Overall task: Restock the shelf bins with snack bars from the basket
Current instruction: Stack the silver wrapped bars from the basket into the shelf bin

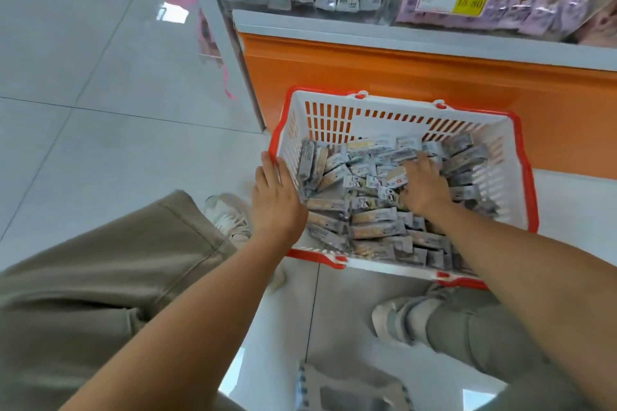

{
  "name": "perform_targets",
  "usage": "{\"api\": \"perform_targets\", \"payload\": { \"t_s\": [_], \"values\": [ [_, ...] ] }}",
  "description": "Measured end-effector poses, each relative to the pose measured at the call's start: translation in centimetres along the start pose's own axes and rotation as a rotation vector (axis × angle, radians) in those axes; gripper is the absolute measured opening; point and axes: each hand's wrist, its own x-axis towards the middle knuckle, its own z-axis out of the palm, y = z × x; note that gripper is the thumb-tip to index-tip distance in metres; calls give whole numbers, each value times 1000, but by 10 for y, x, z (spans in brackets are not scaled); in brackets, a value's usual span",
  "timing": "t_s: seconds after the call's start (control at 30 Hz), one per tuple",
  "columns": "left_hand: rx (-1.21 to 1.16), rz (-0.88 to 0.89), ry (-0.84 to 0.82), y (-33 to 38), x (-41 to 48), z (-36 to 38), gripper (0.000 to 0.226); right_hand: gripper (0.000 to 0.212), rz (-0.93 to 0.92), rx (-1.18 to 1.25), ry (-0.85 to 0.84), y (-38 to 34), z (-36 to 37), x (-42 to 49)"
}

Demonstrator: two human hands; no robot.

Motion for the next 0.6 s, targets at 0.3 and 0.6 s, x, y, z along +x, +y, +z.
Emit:
{"api": "perform_targets", "payload": {
  "t_s": [0.3,0.6],
  "values": [
    [-10,-3,21,-2,4,6,78,53,-55,-319,171,6,5,33],
    [-33,6,15,1,3,-9,74,35,-240,521,46,-10,-54,18]
  ]
}}
